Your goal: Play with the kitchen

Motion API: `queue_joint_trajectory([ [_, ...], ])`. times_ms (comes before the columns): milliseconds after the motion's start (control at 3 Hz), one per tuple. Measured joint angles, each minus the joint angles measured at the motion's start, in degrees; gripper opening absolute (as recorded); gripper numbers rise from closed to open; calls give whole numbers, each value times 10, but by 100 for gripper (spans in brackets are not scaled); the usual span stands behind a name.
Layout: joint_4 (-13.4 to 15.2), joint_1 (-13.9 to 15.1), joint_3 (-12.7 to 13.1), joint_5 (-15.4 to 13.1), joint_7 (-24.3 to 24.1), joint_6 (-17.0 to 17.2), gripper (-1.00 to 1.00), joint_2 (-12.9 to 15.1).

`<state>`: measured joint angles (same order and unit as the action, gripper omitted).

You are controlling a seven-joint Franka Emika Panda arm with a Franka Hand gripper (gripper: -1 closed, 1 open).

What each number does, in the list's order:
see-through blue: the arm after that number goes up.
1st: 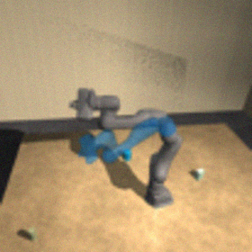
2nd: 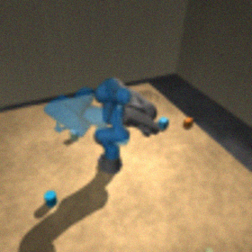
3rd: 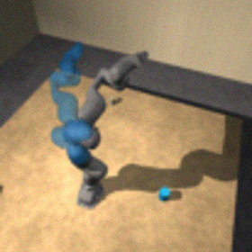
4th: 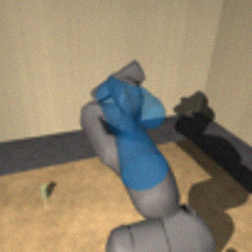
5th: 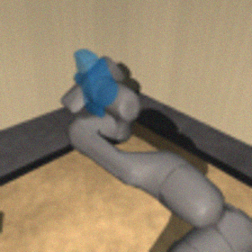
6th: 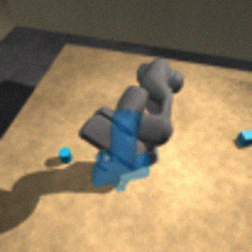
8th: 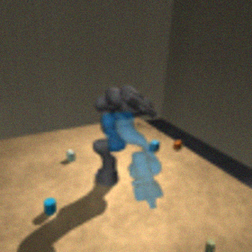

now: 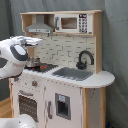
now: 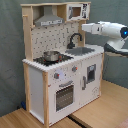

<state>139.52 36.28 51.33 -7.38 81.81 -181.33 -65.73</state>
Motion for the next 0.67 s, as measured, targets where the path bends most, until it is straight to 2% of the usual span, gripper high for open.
queue_joint_trajectory([
  [667, -50, 60, 4, 0, 74, -12, 100, 56],
])
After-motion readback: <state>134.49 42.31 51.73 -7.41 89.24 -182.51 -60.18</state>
